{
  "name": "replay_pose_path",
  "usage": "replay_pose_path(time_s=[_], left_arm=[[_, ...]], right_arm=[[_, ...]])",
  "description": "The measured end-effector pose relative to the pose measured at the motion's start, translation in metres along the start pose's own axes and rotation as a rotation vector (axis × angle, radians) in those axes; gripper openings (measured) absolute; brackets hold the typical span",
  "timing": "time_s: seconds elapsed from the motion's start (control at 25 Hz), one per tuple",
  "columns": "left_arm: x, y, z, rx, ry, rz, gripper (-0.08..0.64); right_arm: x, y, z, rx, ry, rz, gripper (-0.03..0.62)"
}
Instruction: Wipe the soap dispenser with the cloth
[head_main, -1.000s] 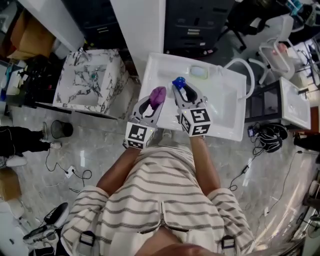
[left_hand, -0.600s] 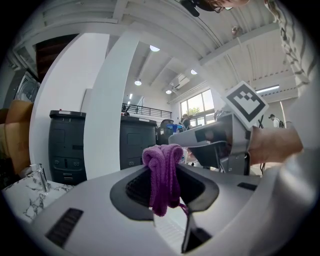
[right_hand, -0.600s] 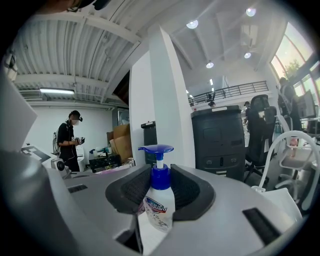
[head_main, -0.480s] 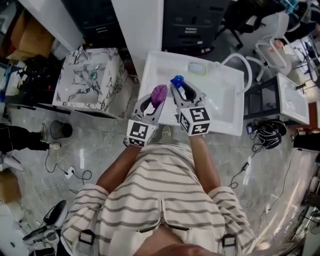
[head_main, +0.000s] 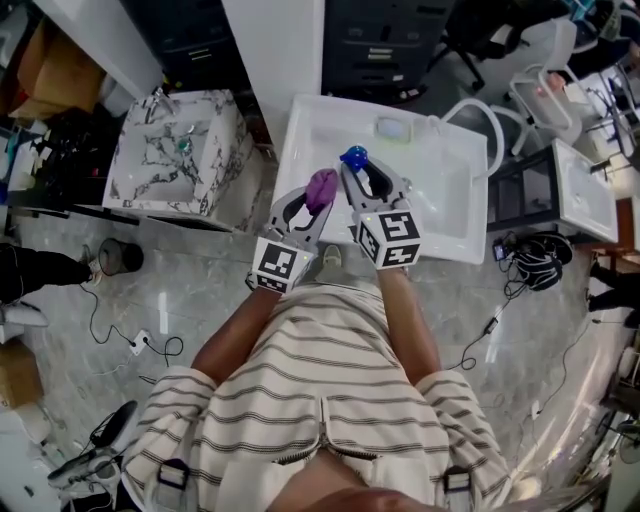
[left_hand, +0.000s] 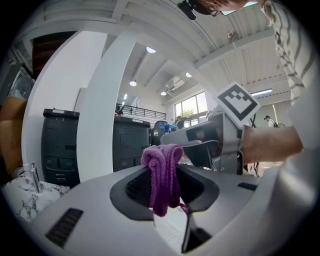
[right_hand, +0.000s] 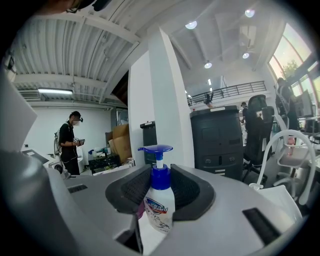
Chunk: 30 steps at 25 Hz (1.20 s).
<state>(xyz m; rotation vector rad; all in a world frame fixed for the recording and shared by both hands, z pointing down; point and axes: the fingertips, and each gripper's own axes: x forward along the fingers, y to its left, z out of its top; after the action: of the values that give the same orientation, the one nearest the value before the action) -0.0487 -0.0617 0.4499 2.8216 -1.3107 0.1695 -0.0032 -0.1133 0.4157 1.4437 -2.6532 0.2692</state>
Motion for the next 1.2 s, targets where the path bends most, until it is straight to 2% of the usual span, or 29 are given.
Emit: replay_pose_path(time_s=[0.56, 1.2], left_arm=[[0.012, -0.034, -0.003, 0.067, 0.005, -0.135, 0.120], [0.033, -0.066, -0.011, 0.099, 0.008, -0.253, 0.120]], right_arm=[[-0.005, 0.003, 0.001, -0.021, 0.020, -0.012, 0.132], [-0.018, -0.003, -0.002, -0.013, 0.023, -0.031, 0.132]])
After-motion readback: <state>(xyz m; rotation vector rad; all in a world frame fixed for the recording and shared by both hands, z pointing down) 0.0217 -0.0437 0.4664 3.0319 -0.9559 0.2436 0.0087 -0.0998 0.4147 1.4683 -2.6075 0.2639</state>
